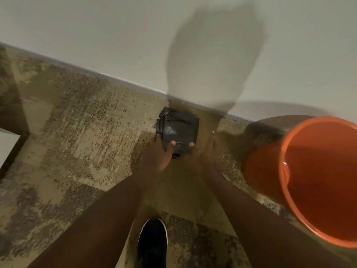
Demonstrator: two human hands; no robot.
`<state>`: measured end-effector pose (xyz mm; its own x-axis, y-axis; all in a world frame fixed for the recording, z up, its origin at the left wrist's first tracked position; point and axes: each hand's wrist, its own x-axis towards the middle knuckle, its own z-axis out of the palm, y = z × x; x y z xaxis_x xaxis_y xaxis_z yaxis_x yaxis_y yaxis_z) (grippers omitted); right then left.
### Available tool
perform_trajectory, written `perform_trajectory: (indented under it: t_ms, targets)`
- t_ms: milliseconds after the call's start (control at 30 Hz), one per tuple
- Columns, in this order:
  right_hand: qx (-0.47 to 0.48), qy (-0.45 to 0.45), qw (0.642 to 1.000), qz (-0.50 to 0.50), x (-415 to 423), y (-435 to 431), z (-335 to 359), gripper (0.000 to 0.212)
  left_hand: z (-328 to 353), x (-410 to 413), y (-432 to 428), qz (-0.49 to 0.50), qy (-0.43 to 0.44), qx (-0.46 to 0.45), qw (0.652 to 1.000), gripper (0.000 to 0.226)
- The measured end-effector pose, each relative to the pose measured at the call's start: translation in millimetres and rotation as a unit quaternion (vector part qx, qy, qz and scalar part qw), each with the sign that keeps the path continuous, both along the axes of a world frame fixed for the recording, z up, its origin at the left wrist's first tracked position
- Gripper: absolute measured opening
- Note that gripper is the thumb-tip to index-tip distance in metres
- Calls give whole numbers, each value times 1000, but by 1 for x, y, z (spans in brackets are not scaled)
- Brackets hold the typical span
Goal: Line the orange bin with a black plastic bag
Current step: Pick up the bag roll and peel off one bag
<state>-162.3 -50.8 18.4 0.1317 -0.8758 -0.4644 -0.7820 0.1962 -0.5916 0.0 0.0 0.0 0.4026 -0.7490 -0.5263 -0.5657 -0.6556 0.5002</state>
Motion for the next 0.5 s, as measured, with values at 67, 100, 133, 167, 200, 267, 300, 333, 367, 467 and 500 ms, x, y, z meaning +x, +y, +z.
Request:
perform_trajectory:
  t_ms: [67, 100, 133, 167, 200, 267, 300, 333, 367, 467, 500]
  targets:
    - [23, -18, 999, -16, 6, -4, -16, 91, -15, 4, -4, 45, 49, -15, 998, 58]
    - [43, -27, 998, -24, 9, -7, -24, 91, -23, 6, -7, 71, 70, -18, 995, 54]
    - [73, -42, 996, -37, 12, -10, -29, 91, -28, 7, -8, 98, 91, -13, 991, 50]
    - [94, -67, 992, -56, 15, -12, -36, 91, -37, 7, -11, 127, 104, -17, 986, 46]
    - [114, -89, 986, -76, 18, -14, -40, 91, -43, 5, -13, 152, 113, -22, 982, 42]
    - [146, -136, 973, -112, 23, -20, -48, 92, -55, 5, -20, 199, 124, -37, 971, 35]
    - [160, -148, 968, -122, 25, -23, -52, 92, -60, 6, -22, 206, 125, -31, 970, 31]
    - [173, -155, 964, -130, 26, -26, -55, 92, -64, 7, -24, 197, 122, -19, 972, 26]
    - [181, -158, 961, -136, 26, -27, -58, 93, -66, 9, -25, 183, 114, -6, 976, 20]
    - [172, -150, 963, -143, 27, -27, -64, 88, -65, 12, -26, 181, 89, -1, 979, 19]
    - [161, -141, 967, -141, 27, -27, -65, 82, -64, 11, -28, 178, 85, -6, 980, 17]
